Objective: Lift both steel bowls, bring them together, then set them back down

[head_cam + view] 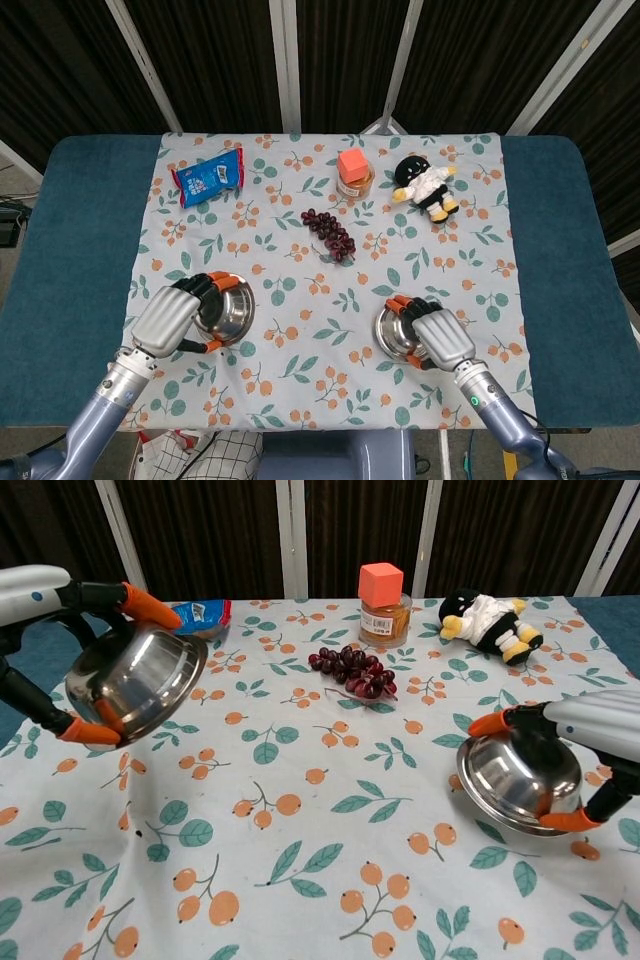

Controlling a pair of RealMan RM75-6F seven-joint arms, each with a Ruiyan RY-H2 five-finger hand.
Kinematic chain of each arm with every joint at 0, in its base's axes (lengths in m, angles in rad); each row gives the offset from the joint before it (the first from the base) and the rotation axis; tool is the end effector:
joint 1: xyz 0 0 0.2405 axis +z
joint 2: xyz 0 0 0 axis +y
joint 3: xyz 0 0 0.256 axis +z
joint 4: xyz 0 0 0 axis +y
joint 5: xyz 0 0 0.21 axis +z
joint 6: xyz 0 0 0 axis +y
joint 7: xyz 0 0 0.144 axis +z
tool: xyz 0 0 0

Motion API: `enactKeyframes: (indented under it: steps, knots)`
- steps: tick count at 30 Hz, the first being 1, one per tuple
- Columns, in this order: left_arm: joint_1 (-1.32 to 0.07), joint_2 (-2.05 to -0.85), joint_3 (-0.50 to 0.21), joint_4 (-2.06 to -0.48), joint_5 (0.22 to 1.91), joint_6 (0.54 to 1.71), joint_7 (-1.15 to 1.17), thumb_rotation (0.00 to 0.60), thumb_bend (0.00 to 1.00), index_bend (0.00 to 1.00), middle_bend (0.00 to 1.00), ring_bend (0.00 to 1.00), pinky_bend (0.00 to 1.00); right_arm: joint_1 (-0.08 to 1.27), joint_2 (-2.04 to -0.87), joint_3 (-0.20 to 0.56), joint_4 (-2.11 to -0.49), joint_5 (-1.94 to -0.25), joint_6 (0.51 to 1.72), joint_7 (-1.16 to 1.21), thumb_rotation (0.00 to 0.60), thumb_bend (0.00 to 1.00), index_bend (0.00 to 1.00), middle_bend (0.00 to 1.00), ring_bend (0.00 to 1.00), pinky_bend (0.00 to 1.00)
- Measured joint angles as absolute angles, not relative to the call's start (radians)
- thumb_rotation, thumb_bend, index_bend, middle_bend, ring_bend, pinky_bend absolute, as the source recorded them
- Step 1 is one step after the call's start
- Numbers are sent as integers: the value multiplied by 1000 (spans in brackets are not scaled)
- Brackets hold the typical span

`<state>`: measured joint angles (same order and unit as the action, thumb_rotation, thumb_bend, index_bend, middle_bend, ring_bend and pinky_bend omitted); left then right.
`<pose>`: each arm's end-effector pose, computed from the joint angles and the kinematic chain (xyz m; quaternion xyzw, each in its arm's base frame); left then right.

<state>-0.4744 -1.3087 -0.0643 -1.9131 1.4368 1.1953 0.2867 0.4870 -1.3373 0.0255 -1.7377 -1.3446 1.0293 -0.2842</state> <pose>-0.1470 0.2428 0.0522 -0.7152 -0.3838 -0.4515 0.3706 -0.2009 -0.2506 0.0211 0.7578 -0.4075 0.3381 0.3813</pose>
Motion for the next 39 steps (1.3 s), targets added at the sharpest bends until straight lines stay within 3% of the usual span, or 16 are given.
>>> enactKeyframes:
  steps: [7,15,25,29,39]
  knots:
    - [-479,-1317,-51,-1886,1569,1219,111,600,392,391,544,443,627,472,-1291,50,-1835,-1422,1066,56,600,418,973,880,943,1000]
    - [-483,-1350,-44,-1823,1657,1269,-10,600,390,392,546,441,627,472,-1230,116,-1933,-1386,1045,505,600,418,973,881,943,1000]
    - [-508,-1476,-73,-1739,1713,1312,-13,600,389,393,546,441,625,521,-1171,235,-1960,-1191,787,1037,600,419,973,881,943,1000]
    - [-520,-1540,-83,-1709,1740,1331,35,600,389,392,545,441,623,554,-1171,284,-1960,-1122,697,1094,600,419,973,881,943,1000]
    - [-539,-1599,-86,-1675,1732,1320,92,600,389,395,547,441,623,561,-1177,303,-2055,-1075,697,1026,600,420,973,881,943,1000]
